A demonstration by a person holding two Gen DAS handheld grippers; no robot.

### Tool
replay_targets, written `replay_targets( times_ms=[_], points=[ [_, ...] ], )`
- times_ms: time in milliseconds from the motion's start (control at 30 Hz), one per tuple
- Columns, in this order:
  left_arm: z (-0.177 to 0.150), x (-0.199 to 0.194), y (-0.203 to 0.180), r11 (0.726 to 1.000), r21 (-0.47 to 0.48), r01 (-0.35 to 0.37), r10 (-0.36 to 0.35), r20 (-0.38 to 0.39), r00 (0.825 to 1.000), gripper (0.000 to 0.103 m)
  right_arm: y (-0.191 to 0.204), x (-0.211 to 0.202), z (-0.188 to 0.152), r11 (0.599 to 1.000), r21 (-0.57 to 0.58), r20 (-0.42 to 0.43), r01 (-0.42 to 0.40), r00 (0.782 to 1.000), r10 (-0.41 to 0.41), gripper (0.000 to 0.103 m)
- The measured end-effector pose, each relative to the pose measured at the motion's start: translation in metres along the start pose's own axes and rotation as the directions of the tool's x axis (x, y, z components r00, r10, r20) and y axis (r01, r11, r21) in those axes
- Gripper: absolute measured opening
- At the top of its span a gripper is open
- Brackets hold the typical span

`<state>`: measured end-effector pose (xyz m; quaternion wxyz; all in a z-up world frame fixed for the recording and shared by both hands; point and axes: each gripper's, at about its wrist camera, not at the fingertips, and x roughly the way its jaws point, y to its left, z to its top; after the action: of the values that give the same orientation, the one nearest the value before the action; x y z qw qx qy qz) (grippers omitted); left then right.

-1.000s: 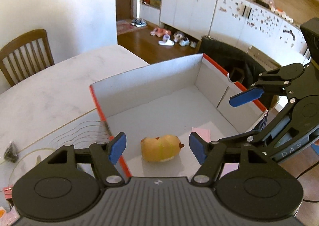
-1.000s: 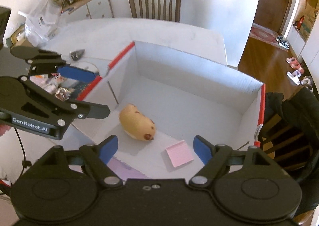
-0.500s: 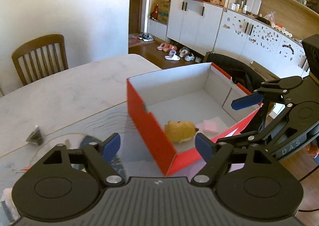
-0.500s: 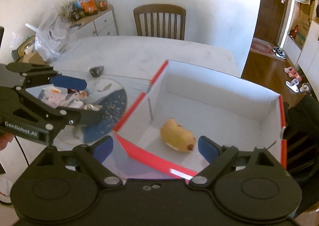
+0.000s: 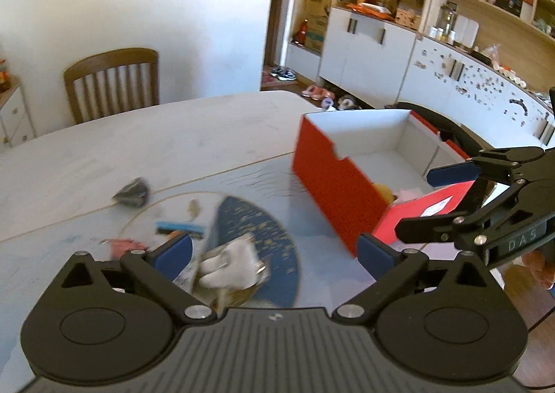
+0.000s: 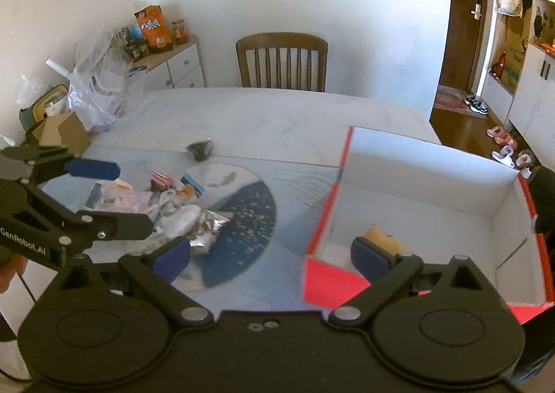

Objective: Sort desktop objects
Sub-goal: 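Withdraw both tools from the box back over the cluttered table, then grasp the clear barcoded snack bag with the left tool while the right tool grasps the white plush toy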

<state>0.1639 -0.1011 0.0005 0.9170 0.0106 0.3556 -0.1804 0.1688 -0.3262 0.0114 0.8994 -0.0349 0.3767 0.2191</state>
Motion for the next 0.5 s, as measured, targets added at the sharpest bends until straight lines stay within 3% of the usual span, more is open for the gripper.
replay_targets(
  times_ms=[500],
  points=[
    [-0.041, -0.008, 0.070, 0.996, 0.025, -0.081, 0.081, -0.013, 0.997, 0.102, 0.066, 0.049, 0.001, 1.000, -0.005, -0.004, 0.004, 1.000, -0.004, 0.099]
  ],
)
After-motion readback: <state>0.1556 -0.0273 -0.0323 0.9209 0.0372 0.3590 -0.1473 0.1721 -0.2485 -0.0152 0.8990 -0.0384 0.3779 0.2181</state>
